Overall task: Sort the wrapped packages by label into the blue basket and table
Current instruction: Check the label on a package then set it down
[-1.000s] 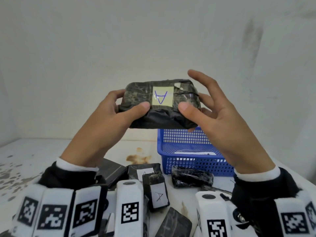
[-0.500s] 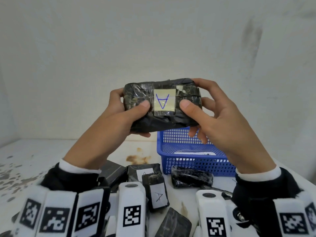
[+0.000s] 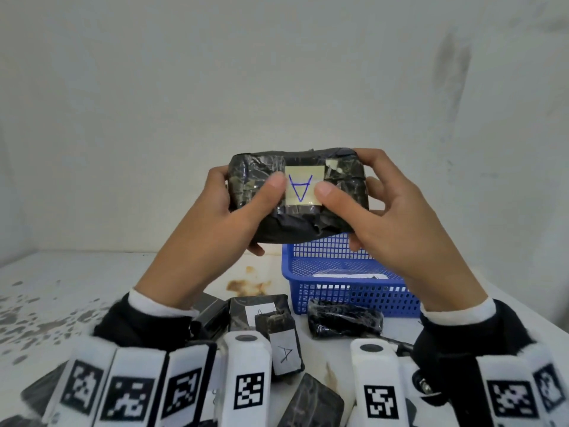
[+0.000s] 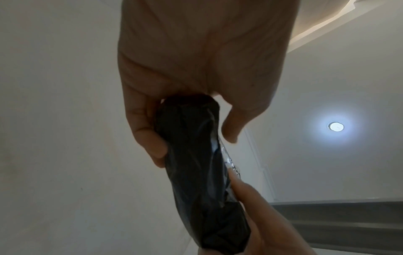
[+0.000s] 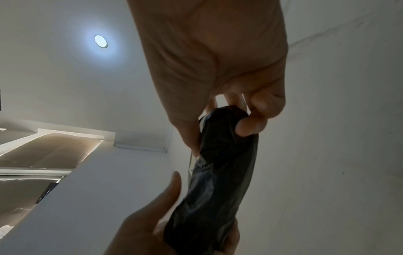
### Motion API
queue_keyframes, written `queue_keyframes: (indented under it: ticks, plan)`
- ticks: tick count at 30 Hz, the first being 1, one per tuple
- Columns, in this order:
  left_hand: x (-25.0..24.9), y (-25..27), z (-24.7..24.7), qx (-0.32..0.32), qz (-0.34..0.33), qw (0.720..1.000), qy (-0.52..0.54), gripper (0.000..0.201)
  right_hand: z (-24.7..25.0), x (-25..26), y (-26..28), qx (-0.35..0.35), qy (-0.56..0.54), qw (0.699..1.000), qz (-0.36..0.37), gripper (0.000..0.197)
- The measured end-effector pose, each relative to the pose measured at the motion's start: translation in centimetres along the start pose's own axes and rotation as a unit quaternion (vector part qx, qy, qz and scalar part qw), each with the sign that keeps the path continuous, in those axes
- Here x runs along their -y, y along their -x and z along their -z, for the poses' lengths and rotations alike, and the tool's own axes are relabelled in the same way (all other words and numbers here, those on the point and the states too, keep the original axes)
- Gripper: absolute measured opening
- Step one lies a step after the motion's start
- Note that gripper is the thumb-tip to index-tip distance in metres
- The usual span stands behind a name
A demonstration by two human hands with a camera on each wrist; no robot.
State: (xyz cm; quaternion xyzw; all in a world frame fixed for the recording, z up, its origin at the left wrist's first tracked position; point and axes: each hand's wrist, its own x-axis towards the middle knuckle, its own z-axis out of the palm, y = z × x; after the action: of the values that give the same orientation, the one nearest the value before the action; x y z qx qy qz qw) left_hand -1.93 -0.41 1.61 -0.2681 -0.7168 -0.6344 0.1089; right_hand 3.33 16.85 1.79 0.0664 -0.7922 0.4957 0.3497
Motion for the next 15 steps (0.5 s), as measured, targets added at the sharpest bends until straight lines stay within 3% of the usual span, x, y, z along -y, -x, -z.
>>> queue_keyframes:
  ticks: [6, 9, 12, 15]
  plan:
    - [0.23, -0.35, 0.26, -0.018, 0.004, 0.999, 0.05, 0.027, 0.02, 0.15, -0.11, 0.009, -0.03, 0.999, -0.009, 0.029]
    - [0.26, -0.33, 0.27, -0.025, -0.001, 0.998, 0.055, 0.025, 0.03, 0.16, -0.06, 0.022, -0.031, 0.999, -0.003, 0.034]
    - [0.44, -0.43, 0.47, -0.027, -0.011, 0.998, 0.048, 0.024, 0.36, 0.08, 0.0, 0.059, -0.001, 0.998, -0.01, 0.027]
    - [0.59, -0.52, 0.71, -0.016, -0.029, 0.999, 0.024, 0.022, 0.53, -0.15, 0.03, 0.101, 0.055, 0.993, -0.019, 0.041]
